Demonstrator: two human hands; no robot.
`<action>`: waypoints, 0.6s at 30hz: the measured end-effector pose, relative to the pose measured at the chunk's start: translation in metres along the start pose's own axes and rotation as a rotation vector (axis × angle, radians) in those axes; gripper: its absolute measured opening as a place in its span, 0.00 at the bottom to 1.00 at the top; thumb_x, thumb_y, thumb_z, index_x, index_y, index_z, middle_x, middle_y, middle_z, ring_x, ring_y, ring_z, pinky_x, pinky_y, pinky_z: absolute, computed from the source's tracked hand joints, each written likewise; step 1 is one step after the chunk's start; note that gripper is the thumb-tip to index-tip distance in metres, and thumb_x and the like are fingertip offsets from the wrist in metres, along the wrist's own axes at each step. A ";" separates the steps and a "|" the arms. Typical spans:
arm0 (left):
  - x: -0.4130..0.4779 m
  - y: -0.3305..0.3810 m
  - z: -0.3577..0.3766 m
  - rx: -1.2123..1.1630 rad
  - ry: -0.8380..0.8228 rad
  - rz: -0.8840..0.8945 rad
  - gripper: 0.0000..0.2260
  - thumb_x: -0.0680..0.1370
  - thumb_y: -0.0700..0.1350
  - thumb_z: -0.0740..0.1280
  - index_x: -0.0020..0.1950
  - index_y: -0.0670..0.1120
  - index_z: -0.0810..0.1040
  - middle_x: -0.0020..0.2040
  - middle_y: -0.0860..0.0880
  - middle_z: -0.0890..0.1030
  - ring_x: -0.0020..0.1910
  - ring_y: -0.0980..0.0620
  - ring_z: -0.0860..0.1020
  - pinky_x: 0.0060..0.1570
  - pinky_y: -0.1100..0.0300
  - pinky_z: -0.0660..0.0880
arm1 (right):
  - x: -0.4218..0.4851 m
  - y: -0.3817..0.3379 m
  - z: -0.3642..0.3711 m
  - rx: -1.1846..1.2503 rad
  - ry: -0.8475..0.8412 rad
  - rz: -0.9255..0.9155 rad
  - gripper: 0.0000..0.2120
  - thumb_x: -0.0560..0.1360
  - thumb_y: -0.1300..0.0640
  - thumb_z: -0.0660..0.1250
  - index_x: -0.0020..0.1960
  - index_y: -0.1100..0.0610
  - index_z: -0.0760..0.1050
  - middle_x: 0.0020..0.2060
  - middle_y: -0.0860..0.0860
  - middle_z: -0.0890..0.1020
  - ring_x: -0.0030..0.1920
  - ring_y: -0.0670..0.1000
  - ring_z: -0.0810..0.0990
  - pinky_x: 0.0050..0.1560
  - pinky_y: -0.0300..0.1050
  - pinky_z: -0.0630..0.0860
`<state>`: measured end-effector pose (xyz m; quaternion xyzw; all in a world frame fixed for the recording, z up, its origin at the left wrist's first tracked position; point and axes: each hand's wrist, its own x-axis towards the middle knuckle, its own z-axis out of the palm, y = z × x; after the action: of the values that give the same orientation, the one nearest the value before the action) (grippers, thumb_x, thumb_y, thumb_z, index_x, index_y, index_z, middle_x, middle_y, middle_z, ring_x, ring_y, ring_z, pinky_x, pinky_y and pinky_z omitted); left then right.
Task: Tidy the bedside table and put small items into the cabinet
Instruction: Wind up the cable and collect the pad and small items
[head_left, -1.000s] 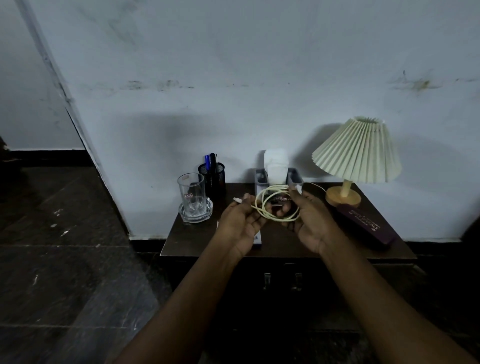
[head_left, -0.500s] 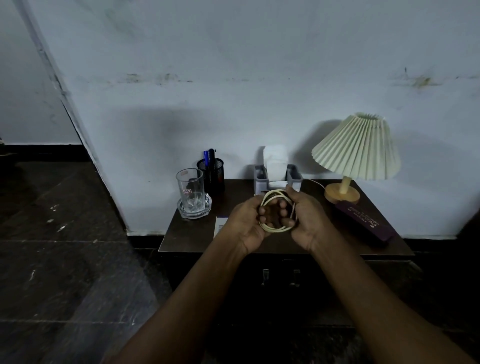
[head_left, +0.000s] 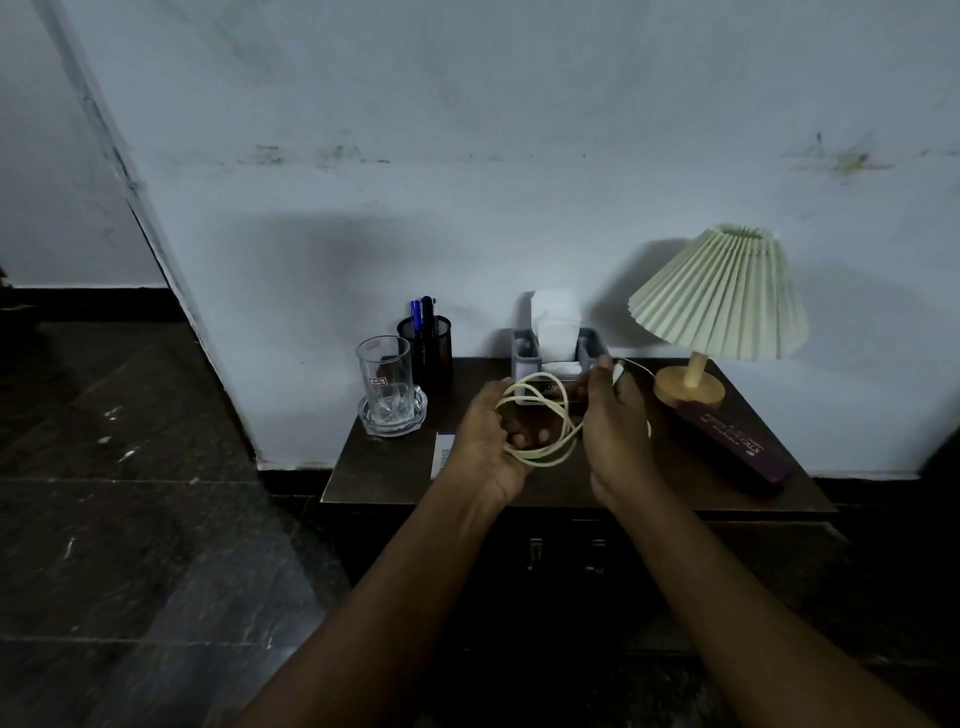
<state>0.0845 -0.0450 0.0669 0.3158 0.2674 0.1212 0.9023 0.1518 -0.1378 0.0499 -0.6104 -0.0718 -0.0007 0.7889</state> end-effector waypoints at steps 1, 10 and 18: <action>0.002 0.002 -0.001 -0.011 0.025 0.008 0.17 0.80 0.47 0.66 0.33 0.44 0.79 0.24 0.49 0.76 0.20 0.56 0.73 0.31 0.64 0.78 | 0.000 0.001 -0.002 -0.063 0.009 -0.063 0.15 0.86 0.45 0.58 0.50 0.52 0.78 0.36 0.42 0.85 0.36 0.38 0.83 0.34 0.31 0.77; -0.004 -0.014 0.003 0.255 -0.063 0.134 0.09 0.81 0.45 0.68 0.47 0.41 0.84 0.27 0.49 0.76 0.23 0.55 0.73 0.24 0.65 0.71 | 0.000 0.000 0.000 -0.206 0.030 -0.107 0.11 0.84 0.53 0.62 0.46 0.53 0.78 0.41 0.54 0.83 0.43 0.53 0.82 0.47 0.53 0.79; -0.006 -0.009 0.005 0.048 -0.081 0.086 0.16 0.80 0.42 0.65 0.31 0.43 0.78 0.23 0.49 0.73 0.18 0.55 0.69 0.18 0.67 0.64 | -0.003 -0.008 -0.002 0.252 0.022 0.333 0.19 0.85 0.44 0.60 0.46 0.57 0.77 0.32 0.54 0.81 0.25 0.50 0.77 0.25 0.40 0.74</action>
<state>0.0831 -0.0568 0.0670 0.3531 0.2199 0.1406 0.8985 0.1486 -0.1418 0.0573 -0.5103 0.0395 0.1321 0.8489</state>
